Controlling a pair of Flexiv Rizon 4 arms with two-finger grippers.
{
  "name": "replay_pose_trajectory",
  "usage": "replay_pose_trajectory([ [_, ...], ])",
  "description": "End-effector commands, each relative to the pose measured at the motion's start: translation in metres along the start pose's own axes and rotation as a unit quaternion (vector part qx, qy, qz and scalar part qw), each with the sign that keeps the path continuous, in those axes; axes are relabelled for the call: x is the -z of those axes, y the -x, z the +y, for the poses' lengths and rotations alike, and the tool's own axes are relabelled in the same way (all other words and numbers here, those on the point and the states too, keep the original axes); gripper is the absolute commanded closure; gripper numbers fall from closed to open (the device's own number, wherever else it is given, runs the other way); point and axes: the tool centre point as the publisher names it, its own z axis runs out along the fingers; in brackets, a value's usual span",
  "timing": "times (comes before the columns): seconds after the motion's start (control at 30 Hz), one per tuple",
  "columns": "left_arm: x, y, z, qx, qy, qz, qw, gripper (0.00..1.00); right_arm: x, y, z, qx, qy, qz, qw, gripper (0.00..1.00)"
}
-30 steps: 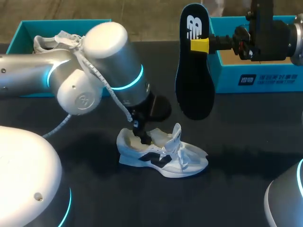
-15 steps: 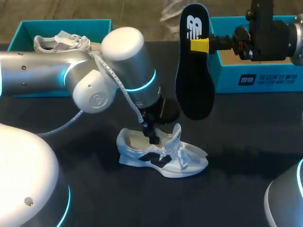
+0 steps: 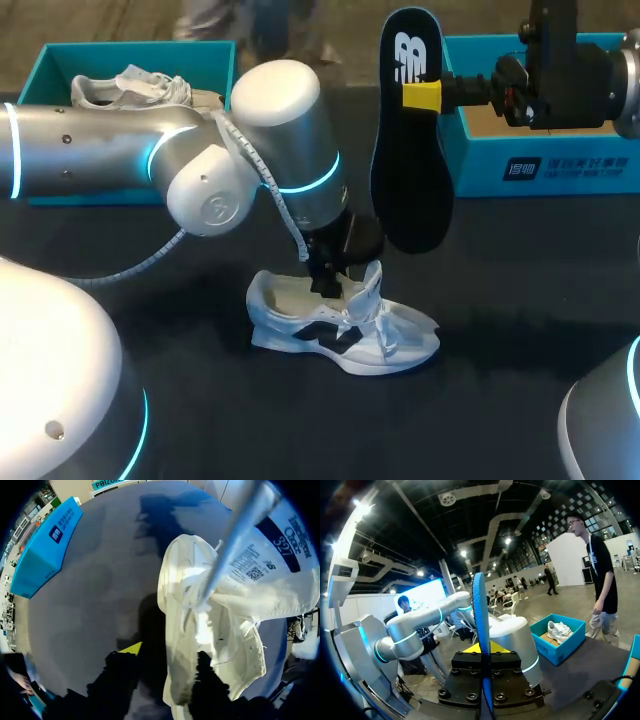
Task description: Take the shoe out of the shoebox, open the shoe tongue, remove and reinsert the insole, then place the shoe into the shoebox
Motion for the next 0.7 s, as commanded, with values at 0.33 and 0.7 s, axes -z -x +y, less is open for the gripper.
replay_pose_trajectory([
  [0.33, 0.011, -0.009, 0.006, -0.022, -0.012, 0.002, 1.0, 1.0, -0.003, 0.001, 0.0, 0.0, 0.0, 0.0, 1.0, 1.0],
  [0.7, 0.044, -0.025, 0.004, -0.145, -0.016, -0.003, 0.989, 1.0, -0.003, 0.001, 0.0, 0.0, 0.0, 0.0, 1.0, 1.0],
])
